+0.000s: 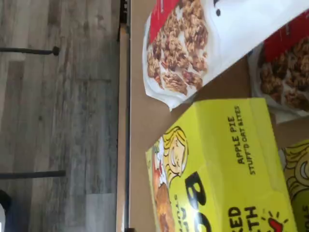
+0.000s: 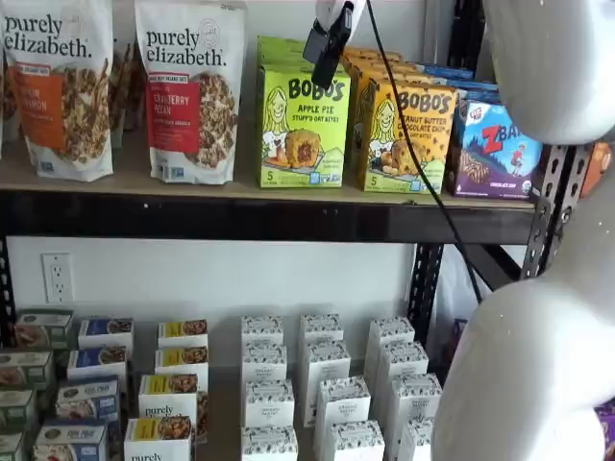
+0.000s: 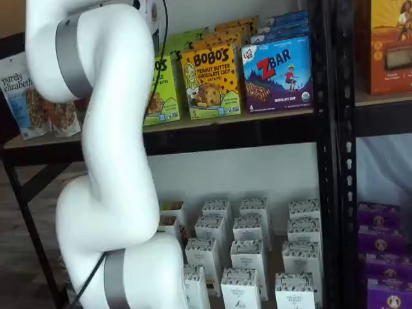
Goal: Pick the green box on the top shelf, the fourth from the left
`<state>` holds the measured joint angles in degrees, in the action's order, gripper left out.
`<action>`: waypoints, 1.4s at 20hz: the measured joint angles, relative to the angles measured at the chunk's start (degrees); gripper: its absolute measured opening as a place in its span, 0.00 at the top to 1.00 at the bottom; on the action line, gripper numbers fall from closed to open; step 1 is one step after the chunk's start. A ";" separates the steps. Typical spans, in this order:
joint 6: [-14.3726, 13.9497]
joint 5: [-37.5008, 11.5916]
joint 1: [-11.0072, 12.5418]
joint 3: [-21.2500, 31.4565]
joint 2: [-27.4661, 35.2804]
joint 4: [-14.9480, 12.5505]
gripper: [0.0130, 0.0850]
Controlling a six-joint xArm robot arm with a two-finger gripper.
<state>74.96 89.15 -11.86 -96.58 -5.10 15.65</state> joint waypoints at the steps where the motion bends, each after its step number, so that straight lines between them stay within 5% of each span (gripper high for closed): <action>1: 0.06 -0.28 0.00 0.12 0.05 -0.11 0.00; 28: 0.70 1.37 -0.23 -1.47 3.31 -3.14 0.00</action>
<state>75.66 90.52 -12.09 -98.06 -1.78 12.51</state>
